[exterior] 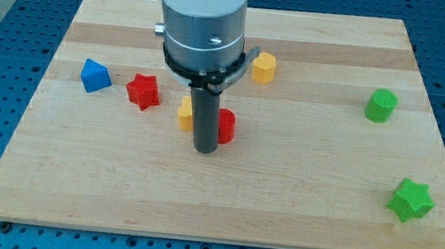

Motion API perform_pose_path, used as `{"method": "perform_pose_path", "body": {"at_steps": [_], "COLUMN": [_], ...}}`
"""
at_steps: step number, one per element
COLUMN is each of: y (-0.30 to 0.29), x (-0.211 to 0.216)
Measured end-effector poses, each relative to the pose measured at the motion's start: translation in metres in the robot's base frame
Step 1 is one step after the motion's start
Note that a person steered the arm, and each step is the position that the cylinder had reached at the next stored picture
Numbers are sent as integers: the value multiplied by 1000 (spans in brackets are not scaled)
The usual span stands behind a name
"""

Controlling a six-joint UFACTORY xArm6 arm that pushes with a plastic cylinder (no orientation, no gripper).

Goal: Place the green star parallel to the red circle

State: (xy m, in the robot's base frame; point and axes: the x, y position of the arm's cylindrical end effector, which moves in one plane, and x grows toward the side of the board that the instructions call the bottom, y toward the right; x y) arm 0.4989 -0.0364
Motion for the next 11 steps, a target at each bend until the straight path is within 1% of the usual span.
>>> {"method": "perform_pose_path", "body": {"at_steps": [1, 2, 3, 4, 6, 7, 8, 9, 10, 11], "y": [0, 6, 50, 176, 191, 244, 277, 290, 306, 306], "x": [0, 10, 55, 120, 119, 119, 120, 119, 88, 54]}}
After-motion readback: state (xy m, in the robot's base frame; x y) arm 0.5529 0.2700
